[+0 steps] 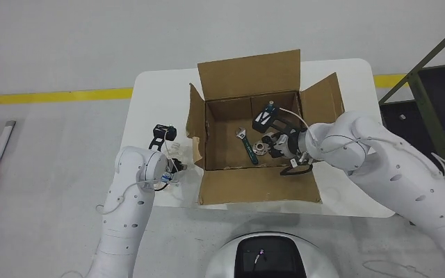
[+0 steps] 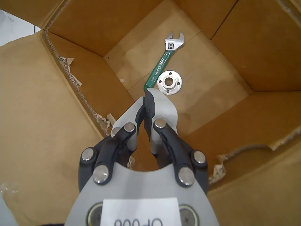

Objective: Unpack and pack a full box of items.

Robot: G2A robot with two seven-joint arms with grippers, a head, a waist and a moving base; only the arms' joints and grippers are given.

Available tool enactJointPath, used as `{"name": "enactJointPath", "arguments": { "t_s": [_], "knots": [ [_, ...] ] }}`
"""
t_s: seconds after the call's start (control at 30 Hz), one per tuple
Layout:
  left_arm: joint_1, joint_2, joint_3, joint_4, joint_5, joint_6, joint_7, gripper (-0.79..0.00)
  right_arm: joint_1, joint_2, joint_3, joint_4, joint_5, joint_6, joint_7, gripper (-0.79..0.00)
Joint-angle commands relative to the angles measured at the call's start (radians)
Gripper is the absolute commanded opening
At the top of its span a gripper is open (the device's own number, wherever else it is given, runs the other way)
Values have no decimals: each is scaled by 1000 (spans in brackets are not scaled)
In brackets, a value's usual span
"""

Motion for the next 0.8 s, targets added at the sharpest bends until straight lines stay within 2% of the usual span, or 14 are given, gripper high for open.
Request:
{"name": "enactJointPath", "arguments": {
  "t_s": [0.0, 0.27, 0.37, 0.47, 0.53, 0.7, 0.77],
  "knots": [
    [0, 0, 0, 0, 0, 0, 0, 0, -2, 1, 3, -2, 0, -1, 1, -785],
    [0, 0, 0, 0, 0, 0, 0, 0, -4, 1, 3, -2, -6, -1, -3, -785],
    [0, 0, 0, 0, 0, 0, 0, 0, -19, -1, -12, -27, -75, 34, -27, -785],
    [0, 0, 0, 0, 0, 0, 0, 0, -13, -17, -50, -39, -135, 117, -67, -785],
    [0, 0, 0, 0, 0, 0, 0, 0, 5, -35, -88, -26, -176, 215, -76, -785],
    [0, 0, 0, 0, 0, 0, 0, 0, 84, -99, -210, 46, -276, 433, -95, -785],
    [0, 0, 0, 0, 0, 0, 0, 0, 118, -130, -261, 82, -294, 478, -98, -785]
  ]
}}
